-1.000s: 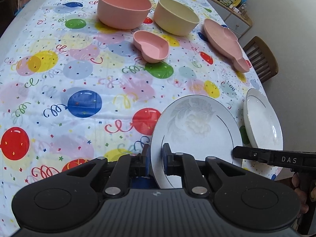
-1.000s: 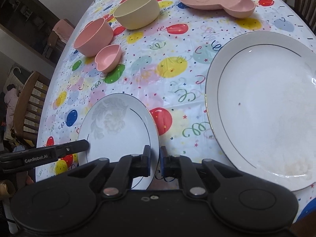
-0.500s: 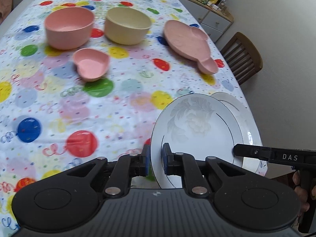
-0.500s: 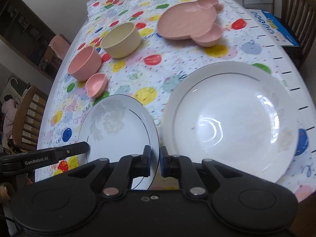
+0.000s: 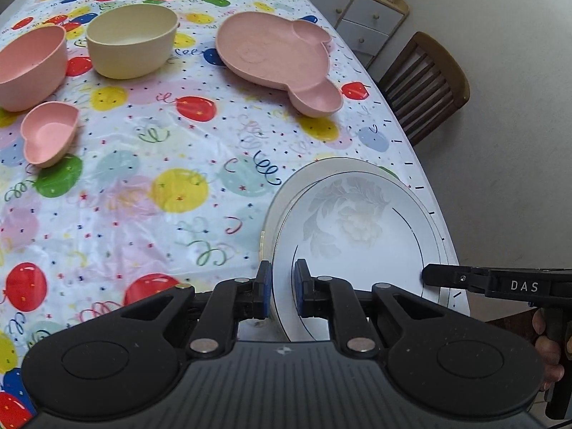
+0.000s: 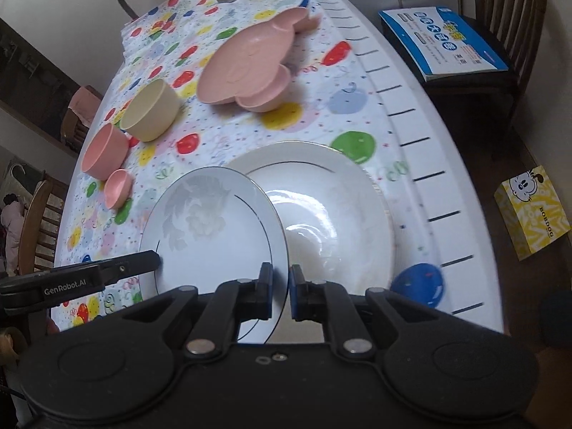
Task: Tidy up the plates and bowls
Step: 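Carry the smaller white plate with the right tool and set it onto the larger plate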
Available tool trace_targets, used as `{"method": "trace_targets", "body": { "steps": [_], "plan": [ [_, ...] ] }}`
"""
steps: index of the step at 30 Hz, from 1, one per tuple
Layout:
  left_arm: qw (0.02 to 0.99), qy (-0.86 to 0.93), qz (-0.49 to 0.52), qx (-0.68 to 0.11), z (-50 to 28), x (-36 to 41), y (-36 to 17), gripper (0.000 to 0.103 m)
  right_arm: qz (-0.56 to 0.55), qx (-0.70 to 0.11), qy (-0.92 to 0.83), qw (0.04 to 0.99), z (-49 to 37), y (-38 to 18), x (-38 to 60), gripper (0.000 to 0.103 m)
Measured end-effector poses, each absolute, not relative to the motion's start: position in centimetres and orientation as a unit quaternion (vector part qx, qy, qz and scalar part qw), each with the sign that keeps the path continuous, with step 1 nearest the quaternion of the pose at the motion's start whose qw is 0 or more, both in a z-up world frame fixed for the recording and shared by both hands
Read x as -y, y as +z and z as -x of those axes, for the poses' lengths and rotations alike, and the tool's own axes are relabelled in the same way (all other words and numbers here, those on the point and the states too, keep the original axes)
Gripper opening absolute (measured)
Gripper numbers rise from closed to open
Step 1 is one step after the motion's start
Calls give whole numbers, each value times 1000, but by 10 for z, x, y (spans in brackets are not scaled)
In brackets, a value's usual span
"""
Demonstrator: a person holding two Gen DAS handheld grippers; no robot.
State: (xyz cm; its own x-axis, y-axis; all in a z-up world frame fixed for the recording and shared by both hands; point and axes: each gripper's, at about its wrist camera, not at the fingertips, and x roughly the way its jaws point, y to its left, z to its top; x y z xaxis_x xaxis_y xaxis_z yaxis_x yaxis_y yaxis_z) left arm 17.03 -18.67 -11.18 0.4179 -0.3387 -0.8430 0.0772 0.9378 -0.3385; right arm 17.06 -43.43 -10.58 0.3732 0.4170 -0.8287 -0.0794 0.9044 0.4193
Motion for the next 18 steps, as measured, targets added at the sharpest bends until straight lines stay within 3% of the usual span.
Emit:
{"method": "trace_targets", "body": {
  "steps": [18],
  "plan": [
    [825, -75, 106, -550, -185, 214, -126, 12, -141, -568, 198, 786, -201, -133, 466, 8]
  ]
}}
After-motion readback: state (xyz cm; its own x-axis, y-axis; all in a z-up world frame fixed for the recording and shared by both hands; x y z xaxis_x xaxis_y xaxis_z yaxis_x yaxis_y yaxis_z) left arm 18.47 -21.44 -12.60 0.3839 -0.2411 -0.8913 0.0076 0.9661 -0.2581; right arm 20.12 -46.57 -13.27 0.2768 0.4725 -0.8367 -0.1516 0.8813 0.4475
